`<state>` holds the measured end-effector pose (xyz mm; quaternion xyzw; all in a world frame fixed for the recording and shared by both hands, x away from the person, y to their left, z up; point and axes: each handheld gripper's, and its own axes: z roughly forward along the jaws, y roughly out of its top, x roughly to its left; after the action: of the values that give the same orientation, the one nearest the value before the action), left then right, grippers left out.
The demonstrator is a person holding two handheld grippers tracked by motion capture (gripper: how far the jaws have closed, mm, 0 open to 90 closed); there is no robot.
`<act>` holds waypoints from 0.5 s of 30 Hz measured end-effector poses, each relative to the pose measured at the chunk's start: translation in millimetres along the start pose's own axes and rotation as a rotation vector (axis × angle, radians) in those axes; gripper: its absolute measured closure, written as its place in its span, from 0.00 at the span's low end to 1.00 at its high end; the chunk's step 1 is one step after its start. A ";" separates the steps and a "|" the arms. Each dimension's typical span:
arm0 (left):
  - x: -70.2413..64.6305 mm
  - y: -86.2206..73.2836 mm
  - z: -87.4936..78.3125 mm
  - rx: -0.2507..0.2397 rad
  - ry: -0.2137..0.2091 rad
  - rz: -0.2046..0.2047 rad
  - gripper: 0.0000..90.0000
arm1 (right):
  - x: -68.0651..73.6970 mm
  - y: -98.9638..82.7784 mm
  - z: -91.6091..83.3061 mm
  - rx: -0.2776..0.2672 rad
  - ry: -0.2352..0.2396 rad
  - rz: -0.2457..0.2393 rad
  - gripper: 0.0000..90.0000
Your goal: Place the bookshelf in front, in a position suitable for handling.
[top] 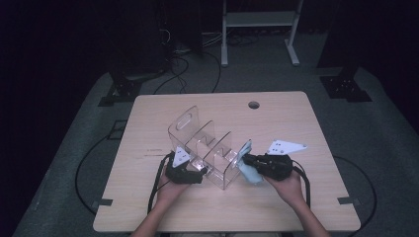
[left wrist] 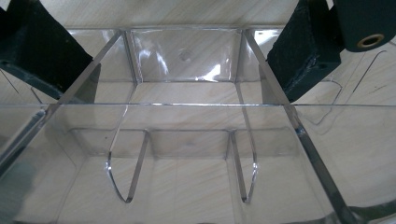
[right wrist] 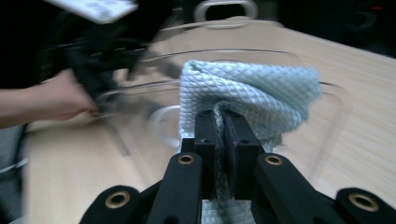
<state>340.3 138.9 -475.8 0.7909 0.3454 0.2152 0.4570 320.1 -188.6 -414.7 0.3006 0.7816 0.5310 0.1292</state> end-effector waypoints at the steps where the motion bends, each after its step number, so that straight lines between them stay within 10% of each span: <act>1: 0.0 0.0 0.0 0.000 0.000 0.000 0.09 | 0.0 0.0 0.0 0.000 0.000 0.000 0.93; 3: -0.4 0.5 0.2 0.001 0.002 -0.008 0.09 | -6.0 -0.6 -2.5 -0.023 -0.013 0.050 0.93; 9: 0.9 0.7 0.9 0.003 0.003 -0.021 0.09 | 22.9 1.5 2.8 0.006 0.086 -0.016 0.93; 15: -0.6 1.8 1.3 0.002 0.013 -0.018 0.09 | 16.7 1.0 2.1 0.005 0.021 -0.022 0.93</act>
<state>341.4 137.1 -474.9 0.7869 0.3555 0.2158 0.4558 308.4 -176.7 -412.7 0.2868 0.7874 0.5308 0.1263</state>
